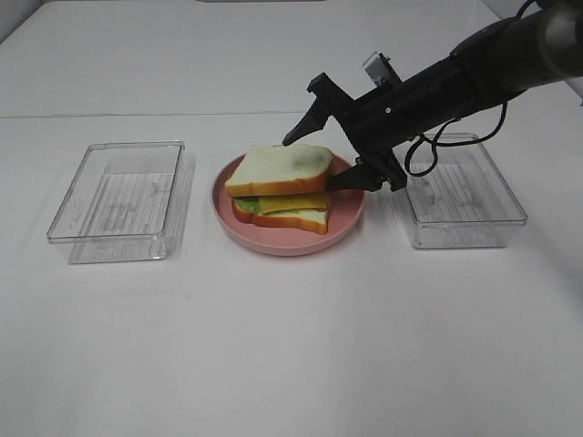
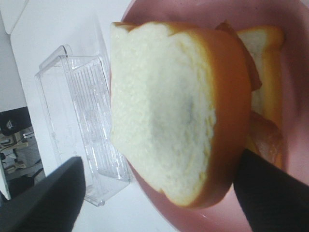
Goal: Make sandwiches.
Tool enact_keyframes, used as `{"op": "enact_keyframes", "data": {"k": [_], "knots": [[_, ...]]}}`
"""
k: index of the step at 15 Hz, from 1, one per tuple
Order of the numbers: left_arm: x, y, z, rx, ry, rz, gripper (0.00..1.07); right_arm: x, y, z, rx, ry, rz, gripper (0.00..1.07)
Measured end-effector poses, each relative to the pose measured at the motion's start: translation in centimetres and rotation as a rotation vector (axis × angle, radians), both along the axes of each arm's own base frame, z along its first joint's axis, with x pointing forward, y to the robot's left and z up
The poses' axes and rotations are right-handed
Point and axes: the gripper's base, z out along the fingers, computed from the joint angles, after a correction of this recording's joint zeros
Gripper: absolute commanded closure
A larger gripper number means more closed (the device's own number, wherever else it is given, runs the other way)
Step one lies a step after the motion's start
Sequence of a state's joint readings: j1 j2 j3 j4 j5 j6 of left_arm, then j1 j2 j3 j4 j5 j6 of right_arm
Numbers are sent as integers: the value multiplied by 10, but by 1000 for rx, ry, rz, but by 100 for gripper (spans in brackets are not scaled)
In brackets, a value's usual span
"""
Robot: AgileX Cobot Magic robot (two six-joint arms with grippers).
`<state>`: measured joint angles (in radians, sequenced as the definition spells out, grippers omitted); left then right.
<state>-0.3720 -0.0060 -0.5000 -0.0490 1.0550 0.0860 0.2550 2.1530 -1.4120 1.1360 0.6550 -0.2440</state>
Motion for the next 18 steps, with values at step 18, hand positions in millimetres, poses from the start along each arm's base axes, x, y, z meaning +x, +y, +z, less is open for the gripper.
{"op": "enact_keyframes", "data": {"k": [18], "knots": [[0,0,0,0,0,0,9,-209,-101,182,-705,-289,368,29]]}}
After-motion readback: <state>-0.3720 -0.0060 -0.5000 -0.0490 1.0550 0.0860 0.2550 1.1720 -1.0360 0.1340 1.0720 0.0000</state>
